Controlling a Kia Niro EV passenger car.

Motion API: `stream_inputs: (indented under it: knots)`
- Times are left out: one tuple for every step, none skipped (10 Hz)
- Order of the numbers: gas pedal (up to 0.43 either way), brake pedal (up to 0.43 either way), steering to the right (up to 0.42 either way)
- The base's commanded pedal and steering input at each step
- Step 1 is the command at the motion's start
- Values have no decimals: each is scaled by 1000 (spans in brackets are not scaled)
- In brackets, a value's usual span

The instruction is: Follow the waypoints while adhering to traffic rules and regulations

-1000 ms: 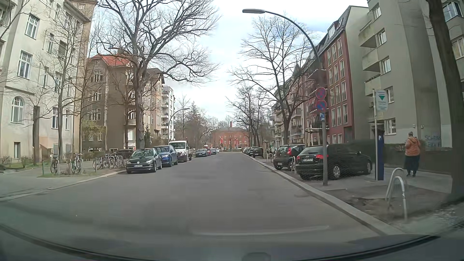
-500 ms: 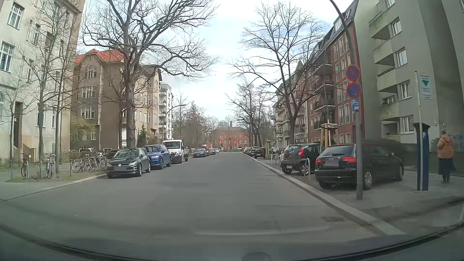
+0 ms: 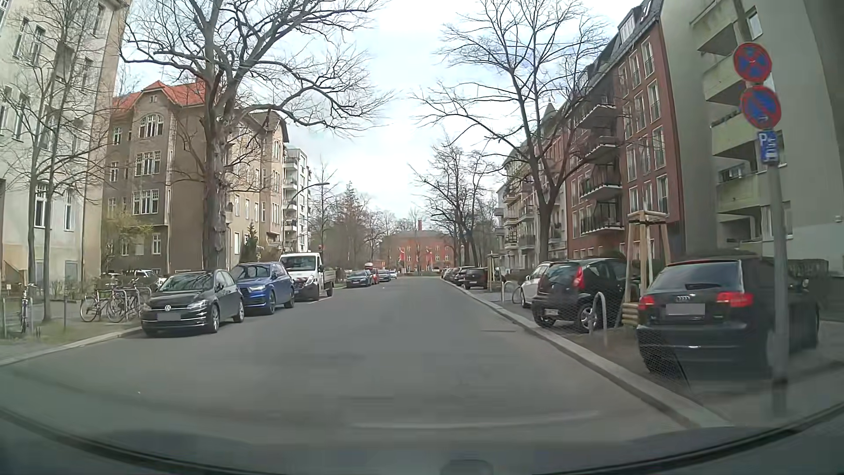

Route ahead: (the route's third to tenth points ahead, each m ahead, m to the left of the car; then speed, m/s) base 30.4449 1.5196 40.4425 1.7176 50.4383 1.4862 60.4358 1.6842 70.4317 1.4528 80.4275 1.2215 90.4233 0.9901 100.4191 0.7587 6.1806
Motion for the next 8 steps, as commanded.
stream_inputs:
  knots:
    - [67,0,1]
    - [67,0,1]
    - [67,0,1]
    - [67,0,1]
    - [67,0,1]
    - [67,0,1]
    - [67,0,1]
    - [67,0,1]
